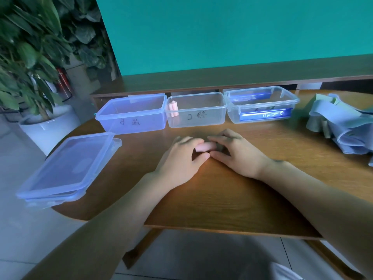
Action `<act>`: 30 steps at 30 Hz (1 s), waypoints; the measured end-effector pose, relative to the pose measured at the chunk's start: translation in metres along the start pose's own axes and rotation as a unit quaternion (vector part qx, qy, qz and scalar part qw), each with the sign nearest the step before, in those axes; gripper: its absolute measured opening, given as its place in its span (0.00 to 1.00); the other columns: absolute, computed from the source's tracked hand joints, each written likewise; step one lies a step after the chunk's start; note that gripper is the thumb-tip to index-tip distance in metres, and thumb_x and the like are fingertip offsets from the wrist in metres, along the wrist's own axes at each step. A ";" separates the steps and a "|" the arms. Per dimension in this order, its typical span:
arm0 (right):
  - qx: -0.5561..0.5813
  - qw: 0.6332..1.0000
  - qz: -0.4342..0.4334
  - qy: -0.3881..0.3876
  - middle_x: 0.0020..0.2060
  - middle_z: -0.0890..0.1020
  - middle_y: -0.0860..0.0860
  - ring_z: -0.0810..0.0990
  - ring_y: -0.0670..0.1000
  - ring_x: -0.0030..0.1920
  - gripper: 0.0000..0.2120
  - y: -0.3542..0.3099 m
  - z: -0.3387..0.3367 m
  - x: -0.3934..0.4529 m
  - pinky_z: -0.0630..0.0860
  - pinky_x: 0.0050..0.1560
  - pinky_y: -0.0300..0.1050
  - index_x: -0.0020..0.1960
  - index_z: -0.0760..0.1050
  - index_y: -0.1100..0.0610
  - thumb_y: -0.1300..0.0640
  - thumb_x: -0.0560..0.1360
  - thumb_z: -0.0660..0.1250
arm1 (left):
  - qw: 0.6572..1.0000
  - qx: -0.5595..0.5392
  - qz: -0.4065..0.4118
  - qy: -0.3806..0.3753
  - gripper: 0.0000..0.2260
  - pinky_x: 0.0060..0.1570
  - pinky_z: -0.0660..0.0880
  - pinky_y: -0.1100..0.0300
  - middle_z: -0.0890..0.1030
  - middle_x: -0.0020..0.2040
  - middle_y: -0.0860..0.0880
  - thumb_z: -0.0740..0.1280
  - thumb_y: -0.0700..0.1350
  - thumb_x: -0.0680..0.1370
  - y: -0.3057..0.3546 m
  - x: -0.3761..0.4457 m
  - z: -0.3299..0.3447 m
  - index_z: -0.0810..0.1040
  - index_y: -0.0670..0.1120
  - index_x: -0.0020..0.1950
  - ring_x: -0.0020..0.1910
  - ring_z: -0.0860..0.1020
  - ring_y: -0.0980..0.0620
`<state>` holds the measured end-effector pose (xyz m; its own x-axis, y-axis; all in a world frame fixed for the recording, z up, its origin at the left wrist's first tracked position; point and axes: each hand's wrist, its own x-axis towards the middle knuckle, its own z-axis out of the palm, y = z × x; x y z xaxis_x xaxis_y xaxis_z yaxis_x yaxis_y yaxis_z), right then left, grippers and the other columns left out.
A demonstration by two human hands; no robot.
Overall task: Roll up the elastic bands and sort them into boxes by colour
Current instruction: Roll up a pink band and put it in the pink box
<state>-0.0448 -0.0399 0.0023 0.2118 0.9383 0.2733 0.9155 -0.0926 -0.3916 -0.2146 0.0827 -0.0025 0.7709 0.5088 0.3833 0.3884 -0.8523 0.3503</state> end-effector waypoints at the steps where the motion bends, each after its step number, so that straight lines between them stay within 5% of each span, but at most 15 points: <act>1: 0.015 1.000 -0.003 0.008 0.61 0.74 0.48 0.74 0.48 0.59 0.23 0.001 0.000 0.002 0.73 0.64 0.47 0.75 0.69 0.48 0.48 0.81 0.65 | 1.000 0.000 0.000 -0.001 0.20 0.59 0.73 0.54 0.78 0.61 0.56 0.66 0.59 0.79 -0.002 0.003 0.001 0.75 0.54 0.68 0.62 0.71 0.54; 9: 0.062 0.998 -0.017 0.026 0.51 0.79 0.44 0.76 0.40 0.46 0.09 0.011 0.000 0.017 0.67 0.47 0.30 0.61 0.77 0.49 0.50 0.81 0.66 | 0.998 -0.058 -0.007 -0.009 0.14 0.56 0.75 0.52 0.77 0.54 0.57 0.70 0.58 0.76 -0.013 0.025 0.004 0.81 0.55 0.60 0.54 0.74 0.57; 14: 0.089 0.996 -0.003 0.027 0.50 0.79 0.45 0.76 0.43 0.47 0.09 0.015 0.000 0.025 0.69 0.50 0.37 0.60 0.77 0.52 0.52 0.81 0.66 | 0.997 -0.068 0.031 -0.013 0.13 0.54 0.75 0.56 0.77 0.53 0.58 0.70 0.53 0.78 -0.015 0.041 0.004 0.80 0.58 0.63 0.51 0.75 0.59; 23: 0.240 0.965 0.050 0.095 0.48 0.84 0.44 0.82 0.44 0.49 0.09 0.025 -0.007 0.026 0.75 0.51 0.35 0.59 0.80 0.48 0.51 0.79 0.70 | 0.994 -0.088 0.068 0.006 0.12 0.52 0.76 0.57 0.78 0.53 0.57 0.64 0.53 0.82 -0.018 0.064 0.012 0.79 0.53 0.63 0.51 0.74 0.59; 27: 0.266 0.951 0.063 0.143 0.52 0.85 0.42 0.82 0.40 0.53 0.12 0.024 -0.010 0.024 0.75 0.56 0.33 0.61 0.80 0.48 0.48 0.79 0.70 | 0.982 -0.150 0.107 0.050 0.12 0.52 0.74 0.66 0.80 0.54 0.59 0.65 0.52 0.82 -0.013 0.070 0.017 0.80 0.51 0.63 0.54 0.76 0.62; 30: 0.281 0.944 0.061 0.164 0.50 0.86 0.42 0.83 0.42 0.52 0.12 0.020 -0.019 0.032 0.77 0.55 0.37 0.59 0.81 0.49 0.47 0.78 0.70 | 0.971 -0.166 0.129 0.115 0.12 0.54 0.77 0.59 0.82 0.55 0.55 0.66 0.50 0.83 -0.012 0.075 0.020 0.80 0.47 0.62 0.55 0.78 0.58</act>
<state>-0.0134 -0.0177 0.0199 0.4822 0.7702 0.4174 0.5706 0.0853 -0.8168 -0.1515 0.1283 0.0055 0.6730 0.3301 0.6619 -0.0159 -0.8883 0.4591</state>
